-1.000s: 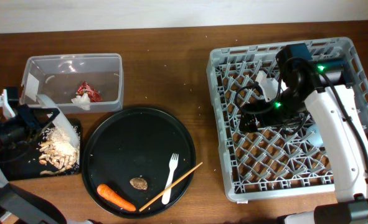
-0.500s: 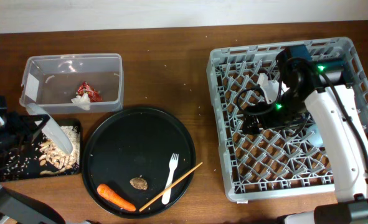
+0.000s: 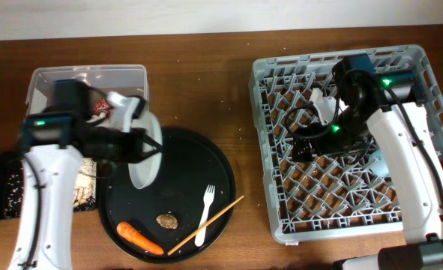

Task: Sort waste into correct bins and load items into the dishwasher rack
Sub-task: 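Carry the empty white plate with the left gripper toward the right gripper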

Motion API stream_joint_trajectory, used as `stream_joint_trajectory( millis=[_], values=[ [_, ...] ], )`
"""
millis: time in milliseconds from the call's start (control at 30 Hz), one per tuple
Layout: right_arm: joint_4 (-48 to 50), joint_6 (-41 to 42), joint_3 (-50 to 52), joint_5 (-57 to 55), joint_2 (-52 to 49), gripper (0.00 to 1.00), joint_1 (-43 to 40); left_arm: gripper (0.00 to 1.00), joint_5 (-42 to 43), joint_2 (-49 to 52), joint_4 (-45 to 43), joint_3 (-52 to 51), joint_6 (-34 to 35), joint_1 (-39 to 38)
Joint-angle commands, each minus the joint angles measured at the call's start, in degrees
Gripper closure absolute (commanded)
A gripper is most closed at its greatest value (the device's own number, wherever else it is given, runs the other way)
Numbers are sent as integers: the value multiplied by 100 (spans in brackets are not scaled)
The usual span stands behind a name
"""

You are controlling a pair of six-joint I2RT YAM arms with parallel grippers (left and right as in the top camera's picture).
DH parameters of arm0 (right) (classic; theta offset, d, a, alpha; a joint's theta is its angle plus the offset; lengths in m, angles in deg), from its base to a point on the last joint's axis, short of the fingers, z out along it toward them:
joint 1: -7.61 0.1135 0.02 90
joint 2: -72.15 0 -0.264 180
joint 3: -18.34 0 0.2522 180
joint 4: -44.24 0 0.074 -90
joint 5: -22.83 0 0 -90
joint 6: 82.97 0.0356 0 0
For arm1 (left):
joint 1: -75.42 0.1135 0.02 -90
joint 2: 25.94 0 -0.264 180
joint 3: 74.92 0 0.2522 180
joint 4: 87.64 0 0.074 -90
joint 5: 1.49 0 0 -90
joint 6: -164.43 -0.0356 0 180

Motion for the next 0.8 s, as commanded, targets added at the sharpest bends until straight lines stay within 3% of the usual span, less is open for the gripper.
stream_joint_trajectory(
  millis=[0, 100, 300, 467, 600, 733, 767],
  values=[
    [2, -57, 24, -46, 24, 1, 11, 99, -2076, 184, -693, -343, 1368, -1482],
    [-2, -57, 24, -48, 24, 2, 9, 100, -2739, 625, -1353, -743, 2031, -2201],
    [0, -57, 24, -46, 24, 2, 11, 98, -2741, 1578, -1674, -857, 2041, -2629],
    [-4, -57, 24, -46, 24, 2, 11, 71, -2743, 1777, -1692, -861, 2041, -2629],
    [-22, -59, 24, -46, 24, 2, 11, 71, -2789, 1646, -1443, -708, 2044, -2498],
    [-15, -57, 24, -46, 24, 2, 9, 69, -4146, 730, -564, -577, 2490, -1600],
    [24, -50, 24, -28, 24, 2, 9, 62, -4988, 365, -153, -577, 3136, -1060]
  ],
)
